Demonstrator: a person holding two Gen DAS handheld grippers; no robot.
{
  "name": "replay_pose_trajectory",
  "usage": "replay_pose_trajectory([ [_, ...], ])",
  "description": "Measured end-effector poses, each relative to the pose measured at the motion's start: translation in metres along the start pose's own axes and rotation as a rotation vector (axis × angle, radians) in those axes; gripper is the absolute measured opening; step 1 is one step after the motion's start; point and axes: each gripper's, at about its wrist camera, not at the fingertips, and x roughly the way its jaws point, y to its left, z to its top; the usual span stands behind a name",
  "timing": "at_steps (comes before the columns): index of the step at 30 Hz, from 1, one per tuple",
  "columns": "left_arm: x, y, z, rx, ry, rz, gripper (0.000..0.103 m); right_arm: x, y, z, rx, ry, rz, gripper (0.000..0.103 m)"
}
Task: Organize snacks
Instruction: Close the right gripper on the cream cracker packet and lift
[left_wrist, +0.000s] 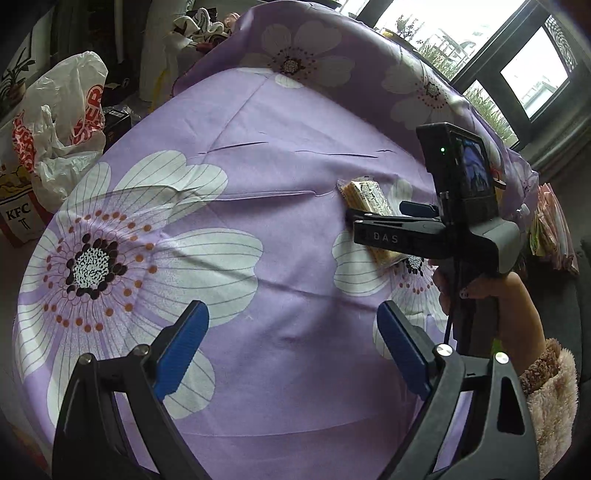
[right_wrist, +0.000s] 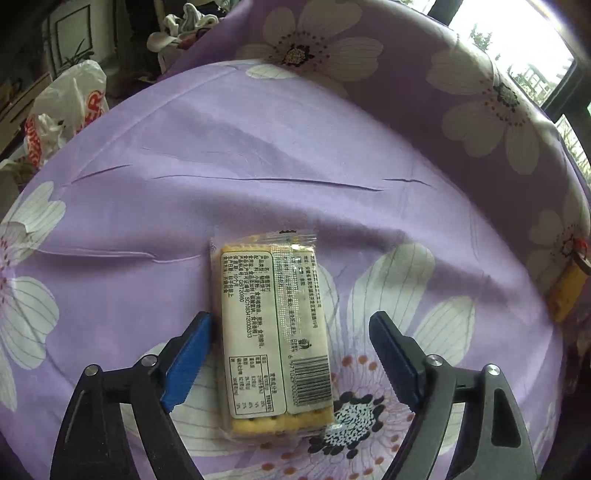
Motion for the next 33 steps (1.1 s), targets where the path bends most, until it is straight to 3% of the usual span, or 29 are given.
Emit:
replay_pose_trajectory([
  [2, 0.002, 0.000, 0.000, 0.002, 0.009, -0.003, 0.092, 0.001, -0.007, -0.002, 0.069, -0.002, 0.088, 0.077],
  [3, 0.003, -0.001, 0.000, 0.001, 0.012, -0.001, 0.092, 0.001, -0.012, -0.004, 0.112, 0.002, 0.153, 0.061],
  [4, 0.004, -0.001, 0.000, 0.002, 0.015, 0.002, 0.092, -0.003, -0.015, -0.007, 0.141, -0.004, 0.171, 0.056],
  [12, 0.008, -0.012, -0.008, 0.037, 0.032, 0.023, 0.092, -0.037, -0.022, -0.076, 0.313, 0.091, 0.233, 0.056],
  [16, 0.010, -0.020, -0.013, 0.067, 0.032, 0.034, 0.092, -0.055, -0.023, -0.118, 0.430, 0.110, 0.317, 0.056],
  [19, 0.012, -0.028, -0.019, 0.087, 0.039, 0.041, 0.091, -0.069, -0.019, -0.146, 0.477, 0.112, 0.332, 0.056],
  [24, 0.017, -0.041, -0.028, 0.127, 0.052, 0.054, 0.089, -0.088, -0.030, -0.182, 0.615, 0.047, 0.362, 0.057],
  [29, 0.025, -0.059, -0.040, 0.186, 0.101, 0.015, 0.076, -0.110, -0.055, -0.198, 0.721, -0.062, 0.342, 0.059],
  [33, 0.035, -0.076, -0.053, 0.225, 0.158, -0.052, 0.067, -0.111, -0.070, -0.212, 0.803, -0.098, 0.429, 0.059],
])
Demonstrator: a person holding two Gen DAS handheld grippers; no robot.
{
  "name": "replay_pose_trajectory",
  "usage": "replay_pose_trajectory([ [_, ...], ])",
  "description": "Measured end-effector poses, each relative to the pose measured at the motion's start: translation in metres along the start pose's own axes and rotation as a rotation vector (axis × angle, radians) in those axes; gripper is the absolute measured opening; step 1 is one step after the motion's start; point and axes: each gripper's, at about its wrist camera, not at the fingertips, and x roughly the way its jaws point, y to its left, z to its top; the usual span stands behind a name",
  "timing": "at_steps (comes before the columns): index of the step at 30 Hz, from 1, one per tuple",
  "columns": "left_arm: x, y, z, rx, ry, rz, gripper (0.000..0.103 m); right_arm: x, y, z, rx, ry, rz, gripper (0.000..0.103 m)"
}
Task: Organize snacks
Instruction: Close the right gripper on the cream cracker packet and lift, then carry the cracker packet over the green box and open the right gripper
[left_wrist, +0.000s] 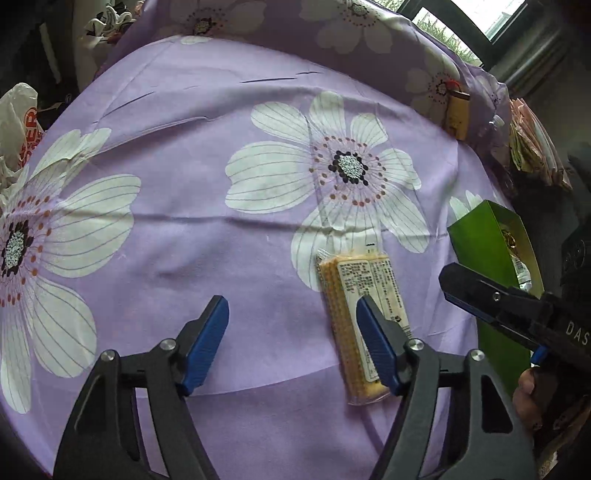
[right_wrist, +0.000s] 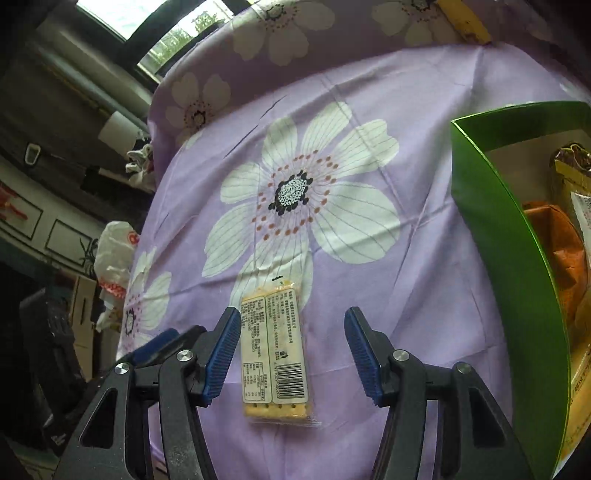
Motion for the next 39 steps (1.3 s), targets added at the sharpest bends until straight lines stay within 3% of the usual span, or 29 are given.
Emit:
replay_pose_trajectory([
  [4, 0.015, -0.019, -0.009, 0.042, 0.056, -0.043, 0.054, 0.007, -0.004, -0.003, 0.031, 0.027, 0.043, 0.059],
  [14, 0.020, -0.033, -0.014, 0.080, 0.062, -0.079, 0.049, 0.042, -0.001, -0.010, 0.054, 0.131, 0.132, 0.059],
  [20, 0.023, -0.032, -0.014, 0.060, 0.070, -0.111, 0.047, 0.049, 0.004, -0.013, 0.036, 0.130, 0.122, 0.058],
  [25, 0.014, -0.040, -0.016, 0.079, 0.016, -0.093, 0.040, 0.045, 0.007, -0.014, 0.013, 0.117, 0.085, 0.052],
  [31, -0.024, -0.068, -0.008, 0.128, -0.143, -0.127, 0.040, 0.003, 0.015, -0.007, -0.018, 0.010, 0.122, 0.051],
  [39, -0.044, -0.152, 0.002, 0.297, -0.282, -0.196, 0.042, -0.091, -0.006, 0.002, -0.021, -0.252, 0.118, 0.051],
])
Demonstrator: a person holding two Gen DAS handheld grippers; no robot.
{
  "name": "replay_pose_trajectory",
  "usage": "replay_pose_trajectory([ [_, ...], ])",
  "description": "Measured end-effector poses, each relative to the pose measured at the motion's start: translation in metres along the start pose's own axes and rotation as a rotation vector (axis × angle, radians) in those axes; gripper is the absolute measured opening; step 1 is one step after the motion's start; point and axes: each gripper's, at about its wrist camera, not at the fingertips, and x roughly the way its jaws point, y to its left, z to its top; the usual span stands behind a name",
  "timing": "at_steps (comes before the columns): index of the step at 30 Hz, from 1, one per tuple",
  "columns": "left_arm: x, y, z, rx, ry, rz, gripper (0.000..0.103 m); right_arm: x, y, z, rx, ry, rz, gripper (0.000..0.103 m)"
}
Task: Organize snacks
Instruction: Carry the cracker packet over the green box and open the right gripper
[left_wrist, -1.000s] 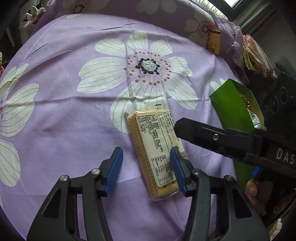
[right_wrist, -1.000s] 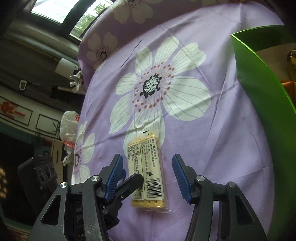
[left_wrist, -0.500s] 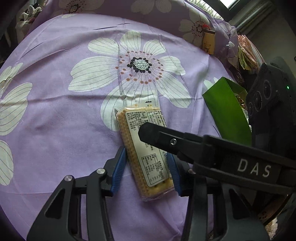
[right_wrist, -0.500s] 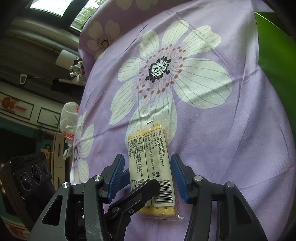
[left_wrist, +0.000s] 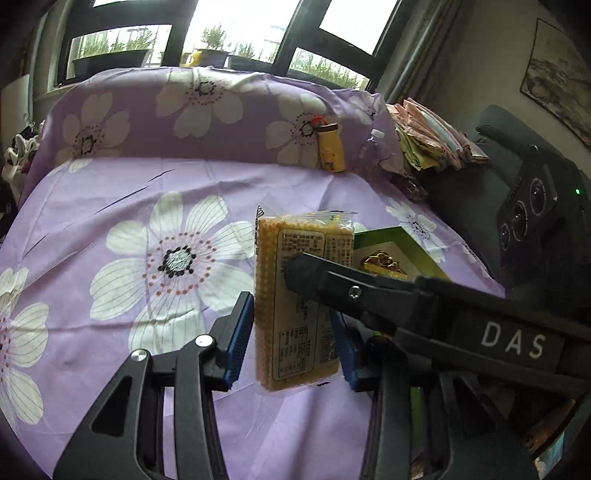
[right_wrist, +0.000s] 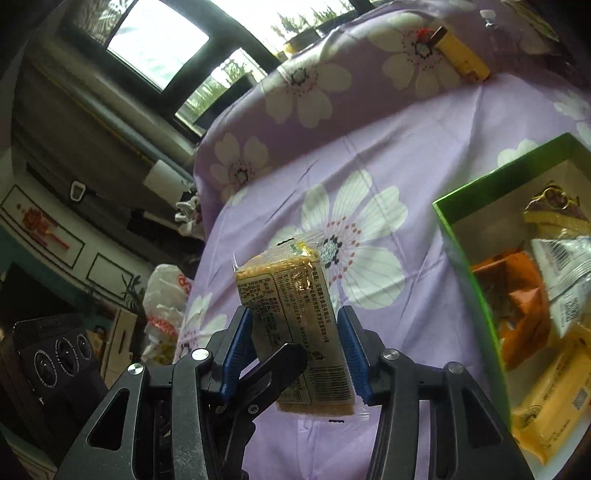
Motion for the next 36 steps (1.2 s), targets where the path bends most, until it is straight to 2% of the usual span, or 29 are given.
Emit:
replay_pose_trajectory([
  [3, 0.014, -0.030, 0.008, 0.039, 0.007, -0.077, 0.043, -0.033, -0.016, 0.007, 0.008, -0.095, -0.053, 0.051],
  [6, 0.030, -0.059, 0.012, 0.087, 0.018, -0.120, 0.043, -0.059, -0.038, 0.011, 0.045, -0.166, -0.097, 0.051],
  [13, 0.069, -0.100, 0.010, 0.137, 0.096, -0.180, 0.043, -0.087, -0.090, 0.014, 0.170, -0.207, -0.153, 0.052],
  [16, 0.081, -0.108, 0.006, 0.137, 0.146, -0.180, 0.048, -0.088, -0.109, 0.013, 0.238, -0.192, -0.169, 0.052],
  [18, 0.083, -0.114, 0.003, 0.158, 0.155, -0.175, 0.063, -0.089, -0.116, 0.012, 0.273, -0.176, -0.197, 0.052],
  [19, 0.082, -0.117, 0.003, 0.172, 0.151, -0.158, 0.075, -0.092, -0.118, 0.011, 0.278, -0.178, -0.212, 0.052],
  [20, 0.080, -0.119, 0.002, 0.181, 0.136, -0.130, 0.081, -0.094, -0.119, 0.010, 0.280, -0.184, -0.224, 0.053],
  [23, 0.074, -0.118, 0.004, 0.192, 0.108, -0.090, 0.091, -0.103, -0.116, 0.009, 0.270, -0.213, -0.247, 0.065],
  [31, 0.052, -0.114, 0.006, 0.212, 0.080, -0.048, 0.092, -0.120, -0.101, 0.008, 0.231, -0.260, -0.331, 0.087],
  [34, 0.046, -0.111, 0.007, 0.207, 0.073, -0.037, 0.099, -0.124, -0.096, 0.008, 0.214, -0.268, -0.373, 0.090],
  [36, 0.041, -0.108, 0.007, 0.198, 0.064, -0.029, 0.100, -0.127, -0.095, 0.007, 0.210, -0.278, -0.400, 0.092],
])
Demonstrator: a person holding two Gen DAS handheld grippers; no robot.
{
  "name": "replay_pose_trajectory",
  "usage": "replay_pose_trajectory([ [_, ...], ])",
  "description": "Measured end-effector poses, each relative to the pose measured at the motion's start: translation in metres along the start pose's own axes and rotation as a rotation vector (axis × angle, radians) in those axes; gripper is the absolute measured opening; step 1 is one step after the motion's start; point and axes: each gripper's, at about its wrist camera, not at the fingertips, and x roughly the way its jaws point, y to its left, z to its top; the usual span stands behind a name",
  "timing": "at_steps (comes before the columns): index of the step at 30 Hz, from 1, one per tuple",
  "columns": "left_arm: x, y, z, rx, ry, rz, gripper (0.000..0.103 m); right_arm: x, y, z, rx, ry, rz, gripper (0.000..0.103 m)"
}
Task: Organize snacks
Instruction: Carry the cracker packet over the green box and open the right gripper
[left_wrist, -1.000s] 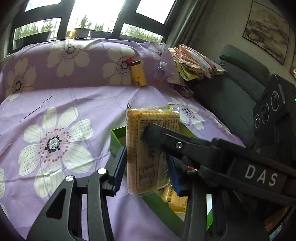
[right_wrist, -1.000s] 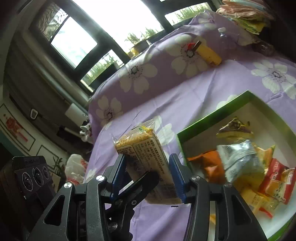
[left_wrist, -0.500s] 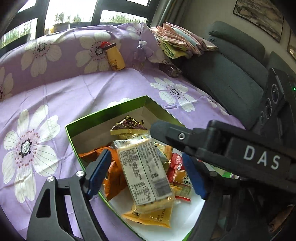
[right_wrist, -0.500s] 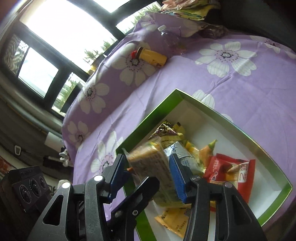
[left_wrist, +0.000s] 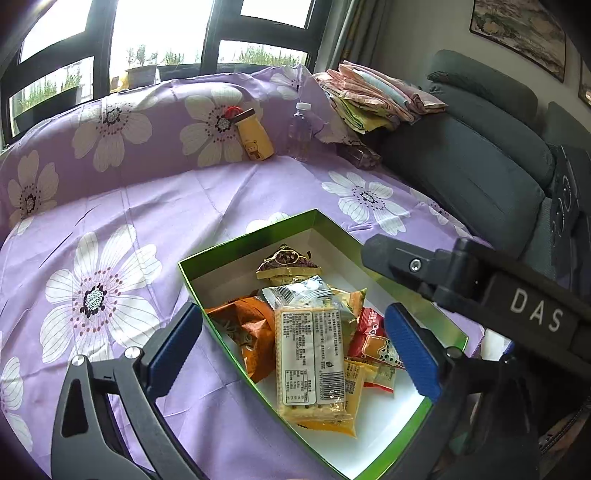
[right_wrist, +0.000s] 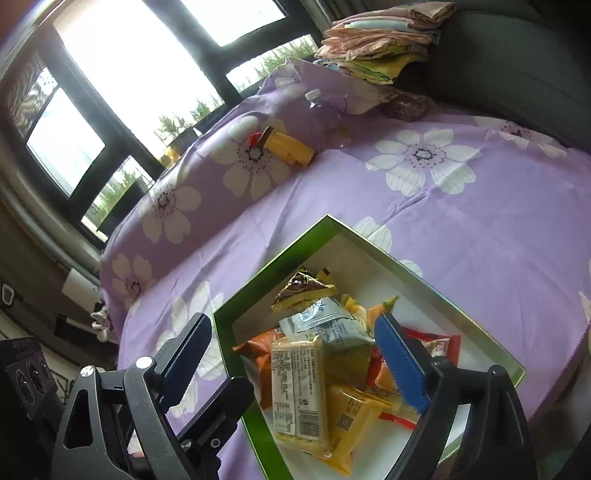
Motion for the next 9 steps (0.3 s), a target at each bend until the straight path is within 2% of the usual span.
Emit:
replay_pose_trajectory([
  [9, -0.0103, 0.0080, -0.0002, -0.021, -0.015, 0.020, 0.100, -0.0069, 0.0016, -0.0006, -0.012, -0.020, -0.065, 0.094],
])
